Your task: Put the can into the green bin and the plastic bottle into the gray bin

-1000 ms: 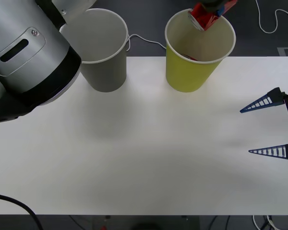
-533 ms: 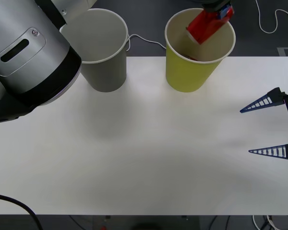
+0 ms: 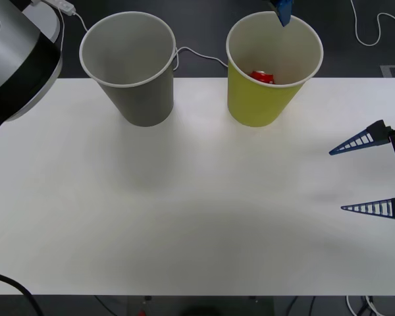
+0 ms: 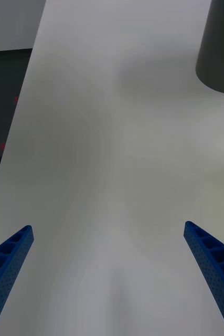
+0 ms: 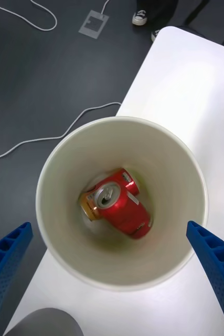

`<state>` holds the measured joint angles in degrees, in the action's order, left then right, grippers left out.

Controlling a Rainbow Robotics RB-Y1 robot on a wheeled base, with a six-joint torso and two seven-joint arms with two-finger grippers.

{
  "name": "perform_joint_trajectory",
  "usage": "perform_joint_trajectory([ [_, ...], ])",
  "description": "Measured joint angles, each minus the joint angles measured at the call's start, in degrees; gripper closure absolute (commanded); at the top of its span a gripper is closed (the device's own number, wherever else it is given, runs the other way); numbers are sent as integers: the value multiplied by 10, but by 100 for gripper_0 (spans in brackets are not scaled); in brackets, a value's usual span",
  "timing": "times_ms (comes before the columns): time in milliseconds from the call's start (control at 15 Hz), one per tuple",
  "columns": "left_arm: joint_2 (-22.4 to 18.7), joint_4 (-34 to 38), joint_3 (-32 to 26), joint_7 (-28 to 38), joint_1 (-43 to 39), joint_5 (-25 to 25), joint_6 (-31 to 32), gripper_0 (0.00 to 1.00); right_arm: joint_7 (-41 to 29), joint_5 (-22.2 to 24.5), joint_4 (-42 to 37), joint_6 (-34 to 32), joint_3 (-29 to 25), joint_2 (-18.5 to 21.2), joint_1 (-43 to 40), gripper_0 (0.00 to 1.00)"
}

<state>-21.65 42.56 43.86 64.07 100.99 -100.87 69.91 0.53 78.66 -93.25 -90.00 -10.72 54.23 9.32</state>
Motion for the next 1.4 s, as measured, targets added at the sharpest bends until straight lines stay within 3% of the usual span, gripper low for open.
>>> perform_joint_trajectory([
  [200,-68,88,-23,-5,-31,24,52,0,0,0,0,0,0,0,0,0],
  [600,-194,307,-166,-47,-197,26,140,0,0,0,0,0,0,0,0,0],
  [933,-243,324,-239,-188,-270,48,196,0,0,0,0,0,0,0,0,0],
  [1133,-292,323,-258,-259,-312,78,200,0,0,0,0,0,0,0,0,0],
  [1400,-329,323,-344,-339,-396,99,201,0,0,0,0,0,0,0,0,0],
])
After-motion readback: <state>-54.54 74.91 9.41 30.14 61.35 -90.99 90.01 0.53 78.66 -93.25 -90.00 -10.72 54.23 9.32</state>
